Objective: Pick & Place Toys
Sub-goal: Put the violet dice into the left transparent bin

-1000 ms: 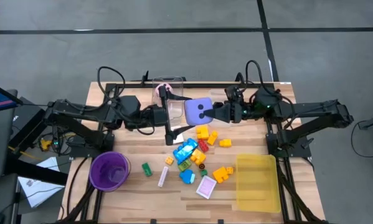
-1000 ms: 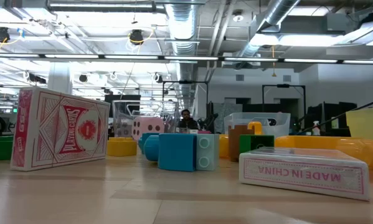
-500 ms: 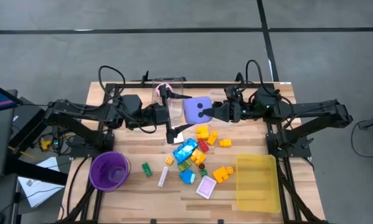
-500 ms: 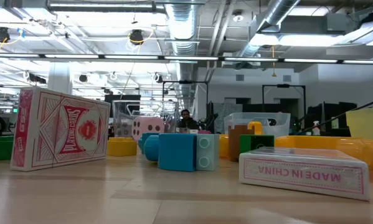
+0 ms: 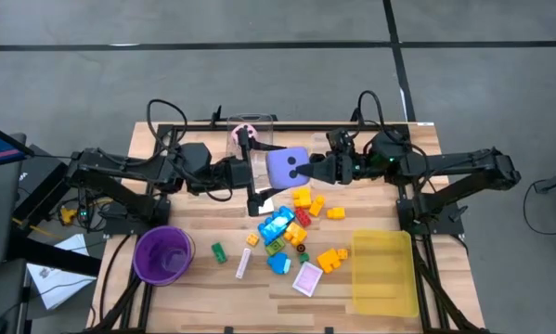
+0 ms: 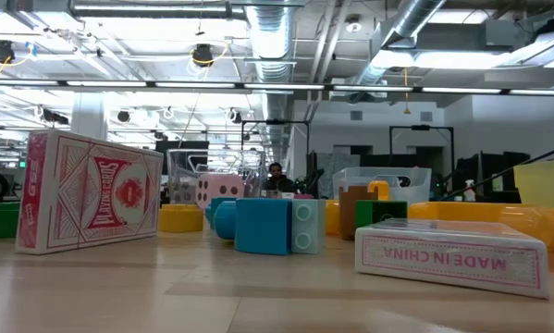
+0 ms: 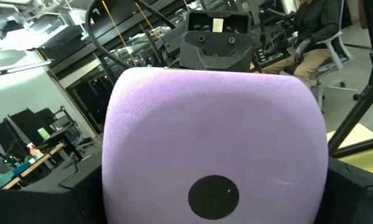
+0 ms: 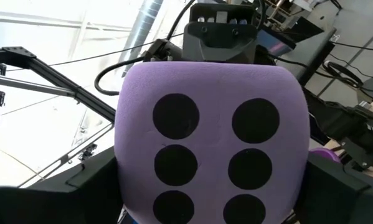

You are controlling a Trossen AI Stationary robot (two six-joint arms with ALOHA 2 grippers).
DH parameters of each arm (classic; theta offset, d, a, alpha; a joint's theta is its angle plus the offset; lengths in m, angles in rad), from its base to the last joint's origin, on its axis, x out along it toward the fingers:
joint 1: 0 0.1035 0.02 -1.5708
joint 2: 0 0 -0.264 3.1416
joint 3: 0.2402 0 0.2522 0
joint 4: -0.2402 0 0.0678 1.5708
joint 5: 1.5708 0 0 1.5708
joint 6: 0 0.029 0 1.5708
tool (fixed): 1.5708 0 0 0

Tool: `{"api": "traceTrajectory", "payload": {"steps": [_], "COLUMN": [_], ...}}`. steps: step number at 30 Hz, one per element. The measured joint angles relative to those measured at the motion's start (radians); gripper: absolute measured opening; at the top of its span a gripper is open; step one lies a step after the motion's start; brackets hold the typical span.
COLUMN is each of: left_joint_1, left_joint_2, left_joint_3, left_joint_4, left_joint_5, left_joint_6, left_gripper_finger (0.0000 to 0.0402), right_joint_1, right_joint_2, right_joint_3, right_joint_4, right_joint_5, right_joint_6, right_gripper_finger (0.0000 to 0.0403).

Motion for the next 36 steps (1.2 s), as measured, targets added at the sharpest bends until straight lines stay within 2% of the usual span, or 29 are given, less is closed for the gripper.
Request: {"api": "traceTrajectory", "payload": {"steps": [5, 11, 21, 27, 36], "left_joint_1": [-0.004, -0.004, -0.004, -0.006, -0.008], "left_joint_2": [0.0, -0.001, -0.027, -0.088, -0.145], "left_joint_3": [0.0, 0.003, 0.002, 0.001, 0.0], "left_joint_4": [-0.003, 0.011, -0.004, -0.107, -0.257], "left_joint_5": [-0.01, -0.009, -0.026, -0.123, -0.244], "left_joint_6": [0.003, -0.028, -0.032, -0.02, -0.047], "left_gripper_finger": [0.0363, 0.036, 0.0361, 0.0358, 0.0359], "right_joint_1": [0.0, -0.001, -0.002, 0.002, 0.017], "right_joint_2": [0.001, 0.002, -0.01, -0.056, -0.123], "right_joint_3": [0.0, -0.001, -0.001, 0.005, 0.002], "right_joint_4": [0.007, 0.043, 0.034, -0.051, -0.357], "right_joint_5": [-0.021, -0.037, -0.055, -0.1, -0.084], "right_joint_6": [-0.015, -0.037, -0.034, -0.029, -0.06], "right_gripper_finger": [0.0355, 0.0393, 0.0398, 0.0398, 0.0399]}}
